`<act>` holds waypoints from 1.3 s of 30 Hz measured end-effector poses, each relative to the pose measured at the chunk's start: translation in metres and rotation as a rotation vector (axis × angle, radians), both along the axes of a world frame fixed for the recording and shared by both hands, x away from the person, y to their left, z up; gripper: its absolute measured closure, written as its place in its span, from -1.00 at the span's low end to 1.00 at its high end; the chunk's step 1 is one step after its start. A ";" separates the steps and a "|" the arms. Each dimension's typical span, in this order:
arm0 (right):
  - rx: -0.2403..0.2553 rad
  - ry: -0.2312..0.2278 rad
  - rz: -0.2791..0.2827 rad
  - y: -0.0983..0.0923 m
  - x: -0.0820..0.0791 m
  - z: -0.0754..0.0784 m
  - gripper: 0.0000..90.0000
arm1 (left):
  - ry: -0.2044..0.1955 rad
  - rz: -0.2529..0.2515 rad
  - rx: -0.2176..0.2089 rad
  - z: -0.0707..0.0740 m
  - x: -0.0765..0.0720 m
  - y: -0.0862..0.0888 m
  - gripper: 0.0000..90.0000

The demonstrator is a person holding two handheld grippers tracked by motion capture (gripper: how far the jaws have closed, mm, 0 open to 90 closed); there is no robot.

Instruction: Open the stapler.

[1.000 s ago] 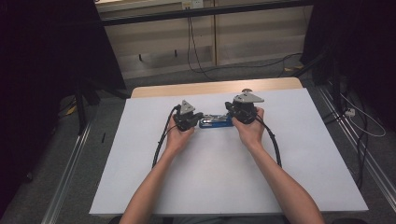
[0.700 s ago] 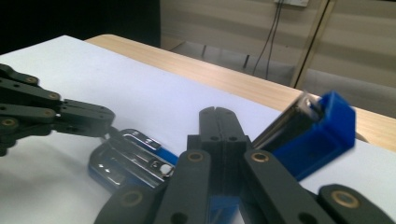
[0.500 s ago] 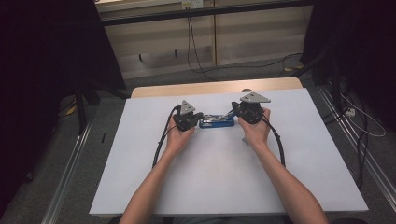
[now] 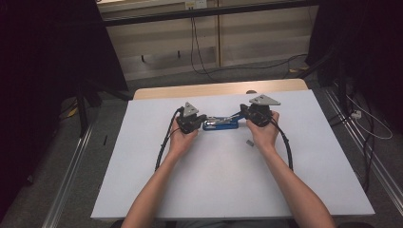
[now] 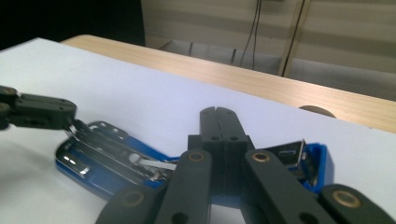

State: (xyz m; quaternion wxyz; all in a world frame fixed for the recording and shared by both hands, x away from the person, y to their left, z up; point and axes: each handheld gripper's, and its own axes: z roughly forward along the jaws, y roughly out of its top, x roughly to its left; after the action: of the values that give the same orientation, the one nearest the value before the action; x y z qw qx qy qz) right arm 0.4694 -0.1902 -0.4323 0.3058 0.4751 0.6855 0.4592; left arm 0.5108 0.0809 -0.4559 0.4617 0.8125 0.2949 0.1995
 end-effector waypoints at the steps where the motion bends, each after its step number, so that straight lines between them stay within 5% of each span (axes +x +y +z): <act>1: -0.004 0.000 0.000 -0.001 0.000 0.000 1.00 | 0.000 0.000 0.000 0.000 0.000 0.000 1.00; 25: -0.013 0.057 -0.023 -0.014 -0.002 -0.018 1.00 | -0.001 -0.001 0.001 0.000 0.000 0.001 1.00; 39: -0.033 0.048 -0.032 -0.015 -0.002 -0.022 1.00 | 0.008 -0.011 0.000 0.000 0.002 0.002 1.00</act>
State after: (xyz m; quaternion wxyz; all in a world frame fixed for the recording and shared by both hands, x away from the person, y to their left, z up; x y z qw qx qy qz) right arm 0.4671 -0.2049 -0.4539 0.3045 0.4916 0.6925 0.4313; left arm 0.5123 0.0826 -0.4555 0.4615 0.8150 0.2920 0.1938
